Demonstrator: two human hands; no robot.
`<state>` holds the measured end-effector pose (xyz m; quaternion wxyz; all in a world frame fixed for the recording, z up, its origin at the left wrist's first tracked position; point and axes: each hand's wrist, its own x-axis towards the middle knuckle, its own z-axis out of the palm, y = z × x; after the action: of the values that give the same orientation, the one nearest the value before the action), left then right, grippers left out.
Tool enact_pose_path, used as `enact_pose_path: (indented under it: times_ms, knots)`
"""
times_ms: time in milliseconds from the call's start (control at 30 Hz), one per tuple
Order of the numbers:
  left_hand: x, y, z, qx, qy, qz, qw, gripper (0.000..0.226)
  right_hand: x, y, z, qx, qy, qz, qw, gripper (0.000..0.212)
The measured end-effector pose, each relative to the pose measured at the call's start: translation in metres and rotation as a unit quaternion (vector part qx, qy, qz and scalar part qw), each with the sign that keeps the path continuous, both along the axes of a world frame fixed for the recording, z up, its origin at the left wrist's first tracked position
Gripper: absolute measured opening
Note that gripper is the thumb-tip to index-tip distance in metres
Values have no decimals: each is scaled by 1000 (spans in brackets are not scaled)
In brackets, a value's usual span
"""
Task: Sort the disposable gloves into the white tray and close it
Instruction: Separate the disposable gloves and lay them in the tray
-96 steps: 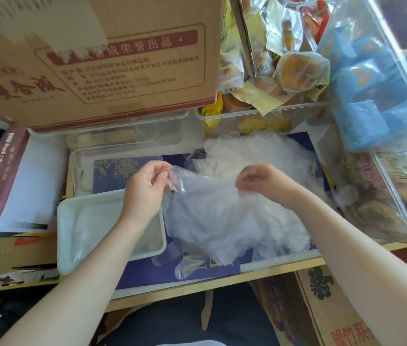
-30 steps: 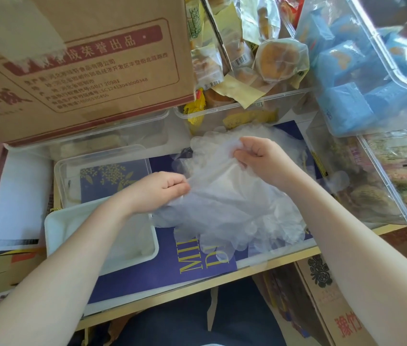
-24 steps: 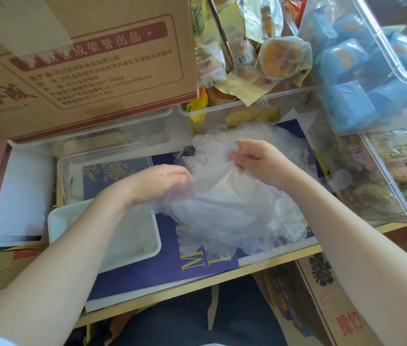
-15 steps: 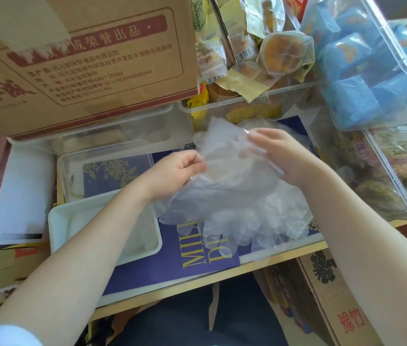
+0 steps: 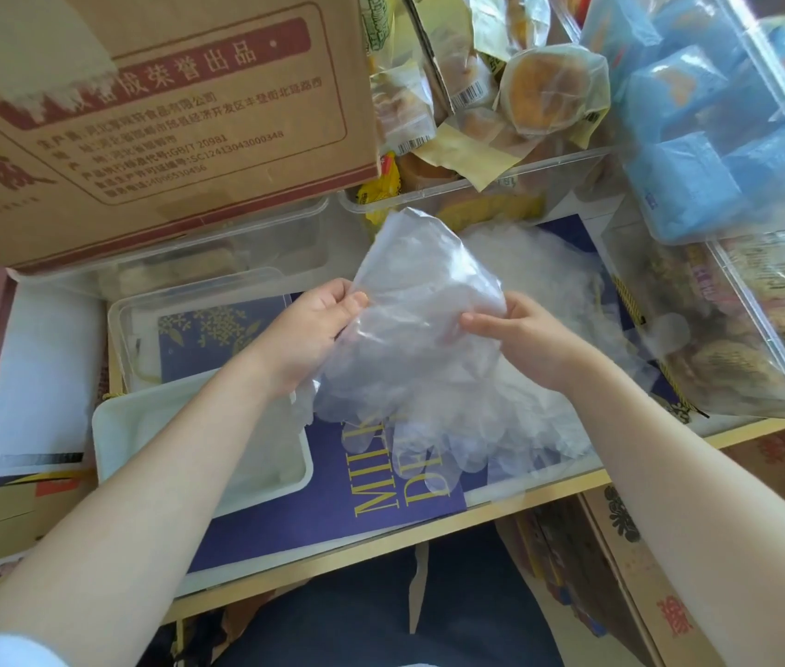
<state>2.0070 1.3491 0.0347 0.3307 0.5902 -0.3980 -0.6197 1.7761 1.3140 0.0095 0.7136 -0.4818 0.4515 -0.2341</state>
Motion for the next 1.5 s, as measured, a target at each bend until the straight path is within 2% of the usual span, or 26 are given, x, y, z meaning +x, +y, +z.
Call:
enact_pose_path:
  times_ms: [67,200,300,433,500,567,633,700,733,800,867,933,1000,1133,1233,1333,1433,1500]
  knots:
    - [3,1,-1,1,9,-19,1000,16,-4,-8,7,-20,19,-17,999,4]
    - [6,4,2,-9,9,-64,998,40,-13,-24,17,-36,37,-35,998,29]
    - [6,5,2,12,15,-68,997,29,-14,-33,21,-45,59,-38,997,19]
    - [7,7,0,53,39,-62,996,13,-17,-40,21,-65,92,-61,992,18]
    - [7,9,-1,87,62,-55,993,13,-18,-42,16,-71,100,-66,990,16]
    - [5,10,-4,106,54,-40,992,13,-17,-43,9,-78,149,-76,983,28]
    - [2,11,-13,109,8,-3,994,11,-13,-43,-1,-131,280,-89,947,50]
    - [0,9,-26,114,-46,33,992,12,-4,-31,-7,-230,396,-91,884,55]
    - [-1,9,-32,117,-69,37,990,13,3,-20,-9,-293,404,-82,863,50]
    - [-1,7,-44,123,-94,37,987,13,19,8,-18,-420,357,-5,834,42]
    - [-2,6,-51,133,-102,34,985,11,32,37,-33,-504,351,100,783,51]
    - [0,7,-55,143,-114,24,983,7,41,57,-46,-533,388,181,730,63]
    - [2,7,-58,159,-112,15,981,6,46,67,-55,-533,416,198,710,65]
    - [4,8,-60,174,-105,17,979,12,50,67,-69,-529,417,172,719,22]
    - [2,9,-58,169,-116,21,978,21,46,64,-69,-481,374,131,782,5]
    - [2,8,-60,175,-126,15,976,22,36,63,-57,-414,341,90,839,26]
    - [0,8,-59,171,-119,2,978,15,34,70,-52,-433,298,118,842,31]
    - [-2,8,-58,159,-130,-10,979,19,39,74,-54,-422,284,139,850,33]
